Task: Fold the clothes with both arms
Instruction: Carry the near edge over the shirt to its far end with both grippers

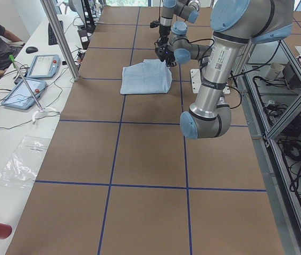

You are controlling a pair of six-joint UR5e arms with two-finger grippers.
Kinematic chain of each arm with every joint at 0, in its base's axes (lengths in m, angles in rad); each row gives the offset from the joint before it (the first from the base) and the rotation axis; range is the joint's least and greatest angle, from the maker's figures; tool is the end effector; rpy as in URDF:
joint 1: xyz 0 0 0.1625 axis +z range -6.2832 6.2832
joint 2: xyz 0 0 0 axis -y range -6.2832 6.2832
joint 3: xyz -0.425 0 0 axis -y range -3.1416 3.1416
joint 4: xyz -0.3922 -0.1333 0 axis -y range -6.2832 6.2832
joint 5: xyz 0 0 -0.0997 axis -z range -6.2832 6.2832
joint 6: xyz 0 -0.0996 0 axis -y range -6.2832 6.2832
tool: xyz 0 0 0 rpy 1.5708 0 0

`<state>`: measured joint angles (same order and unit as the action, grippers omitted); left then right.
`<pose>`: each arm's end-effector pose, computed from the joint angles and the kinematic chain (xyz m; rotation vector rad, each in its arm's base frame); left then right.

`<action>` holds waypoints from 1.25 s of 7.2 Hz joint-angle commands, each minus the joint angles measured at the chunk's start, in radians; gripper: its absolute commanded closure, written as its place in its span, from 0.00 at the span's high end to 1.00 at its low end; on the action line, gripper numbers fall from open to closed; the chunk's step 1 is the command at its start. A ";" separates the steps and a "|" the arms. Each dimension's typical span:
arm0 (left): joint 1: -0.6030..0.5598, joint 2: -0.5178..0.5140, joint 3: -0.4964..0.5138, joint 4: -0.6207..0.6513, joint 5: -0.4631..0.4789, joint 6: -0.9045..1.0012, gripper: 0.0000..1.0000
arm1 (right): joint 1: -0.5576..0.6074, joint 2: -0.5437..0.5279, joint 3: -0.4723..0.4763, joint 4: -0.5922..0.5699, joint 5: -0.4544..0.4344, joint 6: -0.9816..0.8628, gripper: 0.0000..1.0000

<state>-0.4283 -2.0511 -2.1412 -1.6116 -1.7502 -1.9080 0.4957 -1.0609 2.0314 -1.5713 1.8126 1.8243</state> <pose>0.4289 -0.3228 0.1558 -0.1133 1.1124 -0.5879 -0.4450 -0.3651 0.1822 -0.1058 -0.9992 0.5691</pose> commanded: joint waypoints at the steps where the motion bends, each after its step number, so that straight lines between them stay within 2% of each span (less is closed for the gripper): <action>1: -0.079 -0.035 0.106 -0.040 0.000 0.030 0.00 | 0.088 0.114 -0.147 0.004 0.004 -0.080 0.00; 5: -0.188 -0.086 0.364 -0.268 -0.002 0.083 0.00 | 0.159 0.278 -0.428 0.008 0.004 -0.158 0.00; 7: -0.210 -0.086 0.432 -0.304 -0.002 0.111 0.00 | 0.164 0.294 -0.540 0.118 0.001 -0.158 0.00; 9: -0.214 -0.087 0.486 -0.348 0.000 0.116 0.00 | 0.164 0.361 -0.681 0.129 0.001 -0.177 0.00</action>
<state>-0.6389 -2.1372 -1.6891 -1.9253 -1.7508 -1.7958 0.6587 -0.7365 1.4346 -1.4572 1.8135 1.6572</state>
